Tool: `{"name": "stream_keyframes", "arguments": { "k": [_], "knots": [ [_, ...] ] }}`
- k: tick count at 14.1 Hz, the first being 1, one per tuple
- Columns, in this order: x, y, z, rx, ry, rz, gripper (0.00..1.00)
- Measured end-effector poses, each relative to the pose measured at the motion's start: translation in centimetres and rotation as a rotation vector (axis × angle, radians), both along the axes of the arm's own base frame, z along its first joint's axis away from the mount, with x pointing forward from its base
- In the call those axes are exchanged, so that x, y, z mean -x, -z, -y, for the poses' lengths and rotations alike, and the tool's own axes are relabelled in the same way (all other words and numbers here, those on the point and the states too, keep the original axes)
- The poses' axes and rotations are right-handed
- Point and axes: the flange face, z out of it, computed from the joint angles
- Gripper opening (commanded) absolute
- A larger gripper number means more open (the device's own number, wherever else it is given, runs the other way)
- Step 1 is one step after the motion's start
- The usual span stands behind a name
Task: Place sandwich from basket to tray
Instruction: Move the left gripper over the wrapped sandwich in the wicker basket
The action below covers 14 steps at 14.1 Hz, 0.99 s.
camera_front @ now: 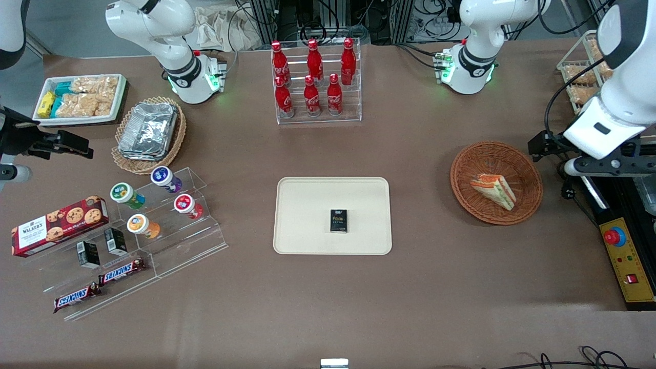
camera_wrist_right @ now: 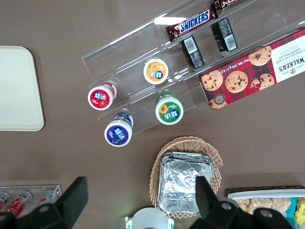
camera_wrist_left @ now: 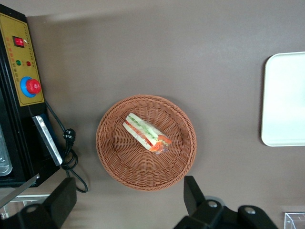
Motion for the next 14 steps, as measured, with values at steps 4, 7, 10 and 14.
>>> {"name": "stream_keyframes", "arguments": {
  "k": [4, 7, 10, 14],
  "knots": [
    [-0.3, 0.4, -0.1, 0.003, -0.002, -0.012, 1.0],
    [0.0, 1.4, 0.0, 0.02, -0.126, -0.057, 1.0],
    [0.2, 3.1, -0.1, 0.014, -0.33, -0.086, 1.0],
    [1.0, 7.9, -1.7, -0.002, -0.499, -0.064, 1.0]
  ]
}}
